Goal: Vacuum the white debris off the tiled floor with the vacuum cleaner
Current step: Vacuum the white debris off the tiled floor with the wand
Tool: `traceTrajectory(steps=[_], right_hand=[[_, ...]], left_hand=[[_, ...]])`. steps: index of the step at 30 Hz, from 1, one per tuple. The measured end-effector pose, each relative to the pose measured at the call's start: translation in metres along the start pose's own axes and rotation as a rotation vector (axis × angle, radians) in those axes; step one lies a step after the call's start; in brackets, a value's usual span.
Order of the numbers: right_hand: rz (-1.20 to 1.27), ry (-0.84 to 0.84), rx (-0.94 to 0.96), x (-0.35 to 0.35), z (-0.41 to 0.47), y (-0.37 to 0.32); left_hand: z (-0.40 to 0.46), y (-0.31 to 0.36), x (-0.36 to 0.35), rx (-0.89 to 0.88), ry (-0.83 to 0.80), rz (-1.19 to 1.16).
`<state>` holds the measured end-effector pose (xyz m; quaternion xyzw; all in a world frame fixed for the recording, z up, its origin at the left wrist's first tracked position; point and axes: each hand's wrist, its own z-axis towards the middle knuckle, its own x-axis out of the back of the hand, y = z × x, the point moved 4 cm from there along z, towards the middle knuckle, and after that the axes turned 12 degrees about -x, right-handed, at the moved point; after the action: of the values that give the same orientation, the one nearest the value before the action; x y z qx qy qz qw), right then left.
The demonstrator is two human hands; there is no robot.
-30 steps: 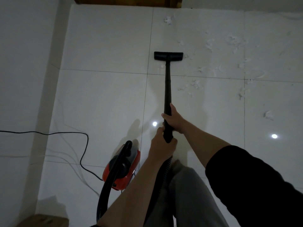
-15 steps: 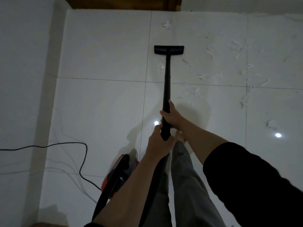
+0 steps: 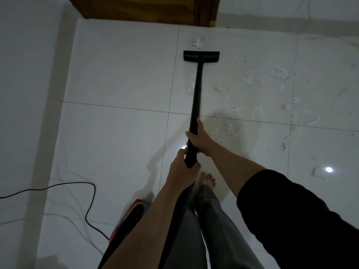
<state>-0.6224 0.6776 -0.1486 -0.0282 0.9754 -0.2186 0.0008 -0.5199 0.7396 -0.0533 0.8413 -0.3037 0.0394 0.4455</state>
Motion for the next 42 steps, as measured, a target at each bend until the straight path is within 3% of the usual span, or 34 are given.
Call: traceTrajectory(steps=[28,42], right_hand=[[0.045,0.014,0.023,0.050,0.088,-0.122],[-0.001,0.007,0.036,0.056,0.103,-0.114]], left_hand=[[0.144,0.056,0.025,-0.022,-0.028,-0.072],[0.153,0.046,0.012,-0.019,-0.014,-0.036]])
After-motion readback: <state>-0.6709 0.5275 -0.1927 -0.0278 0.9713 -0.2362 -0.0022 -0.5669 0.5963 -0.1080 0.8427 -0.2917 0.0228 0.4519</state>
